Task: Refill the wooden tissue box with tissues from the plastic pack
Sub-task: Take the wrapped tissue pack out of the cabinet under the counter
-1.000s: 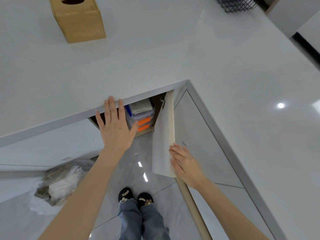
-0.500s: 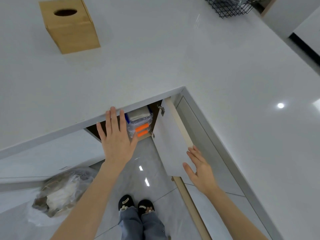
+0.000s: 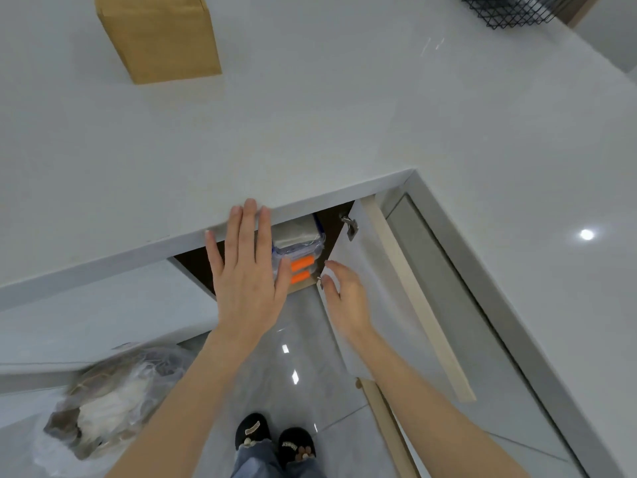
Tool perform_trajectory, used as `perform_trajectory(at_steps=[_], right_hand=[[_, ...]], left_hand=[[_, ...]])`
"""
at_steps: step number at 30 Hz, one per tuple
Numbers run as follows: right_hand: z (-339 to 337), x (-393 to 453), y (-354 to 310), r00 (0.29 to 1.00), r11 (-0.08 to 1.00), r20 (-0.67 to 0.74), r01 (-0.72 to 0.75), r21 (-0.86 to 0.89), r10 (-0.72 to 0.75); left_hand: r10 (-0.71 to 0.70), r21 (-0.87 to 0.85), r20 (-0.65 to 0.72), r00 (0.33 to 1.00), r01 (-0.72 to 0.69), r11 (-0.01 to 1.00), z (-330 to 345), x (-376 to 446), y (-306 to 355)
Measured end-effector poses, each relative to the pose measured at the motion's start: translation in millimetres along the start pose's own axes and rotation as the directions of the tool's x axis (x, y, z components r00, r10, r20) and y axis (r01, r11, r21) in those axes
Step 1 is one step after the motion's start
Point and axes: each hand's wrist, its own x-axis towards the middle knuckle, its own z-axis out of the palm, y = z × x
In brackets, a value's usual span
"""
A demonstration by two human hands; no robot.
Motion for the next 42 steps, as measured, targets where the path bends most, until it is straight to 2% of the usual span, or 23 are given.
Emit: perform_trajectory(at_steps=[2, 4, 7, 9, 12, 17, 21, 23, 25, 28, 30, 32, 38, 40, 42], right_hand=[[23, 24, 16, 0.992, 0.99, -0.019, -0.123, 0.071, 0.125], [45, 50, 37, 0.977, 0.975, -0.017, -0.212, 0.061, 0.213], [70, 88, 61, 0.947, 0.939, -0.021, -0.315, 0.138, 0.321], [86, 117, 72, 0.897, 0.875, -0.033, -0.422, 0.238, 0.442], [113, 154, 88, 0.794, 0.701, 0.037, -0.557, 0.446, 0.607], [132, 193, 109, 0.77, 0.648, -0.017, -0.524, 0.552, 0.637], [140, 191, 119, 0.759, 0.729, -0.137, -0.535, 0.427, 0.637], [135, 178, 117, 0.763, 0.707, -0.109, -0.522, 0.477, 0.637], [126, 165, 115, 0.774, 0.59, 0.01, -0.491, 0.641, 0.633], [120, 144, 112, 0.738, 0.299, 0.167, -0.454, 0.839, 0.653], [121, 131, 107, 0.722, 0.104, 0.235, -0.392, 0.914, 0.651], [123, 126, 99, 0.704, -0.002, 0.286, -0.375, 0.927, 0.651], [97, 104, 61, 0.684, 0.123, 0.341, -0.534, 0.837, 0.645], [81, 91, 50, 0.692, 0.229, 0.249, -0.52, 0.823, 0.678], [63, 75, 37, 0.699, 0.287, 0.215, -0.526, 0.8, 0.682]], left_hand=[[0.038, 0.026, -0.105, 0.994, -0.035, 0.999, 15, -1, -6], [0.072, 0.032, -0.184, 0.98, -0.068, 0.997, 26, 0, -11], [0.142, 0.066, -0.26, 0.955, -0.13, 0.989, 38, 1, -14], [0.177, 0.102, -0.327, 0.928, -0.152, 0.983, 49, 6, -21], [0.207, 0.129, -0.424, 0.882, -0.167, 0.977, 63, 10, -29], [0.241, 0.147, -0.528, 0.815, -0.191, 0.97, 80, 20, -34], [0.246, 0.162, -0.547, 0.8, -0.187, 0.969, 84, 24, -35], [0.235, 0.149, -0.541, 0.807, -0.183, 0.972, 84, 21, -34], [0.229, 0.141, -0.529, 0.817, -0.181, 0.973, 83, 20, -33], [0.21, 0.111, -0.493, 0.845, -0.179, 0.978, 77, 18, -30], [0.198, 0.091, -0.472, 0.859, -0.176, 0.98, 74, 16, -30], [0.189, 0.074, -0.455, 0.87, -0.175, 0.982, 72, 13, -29], [0.159, 0.041, -0.311, 0.937, -0.154, 0.987, 53, 5, -28], [0.137, 0.015, -0.22, 0.966, -0.137, 0.99, 42, 1, -25], [0.098, -0.007, -0.1, 0.99, -0.099, 0.995, 26, -2, -20]])
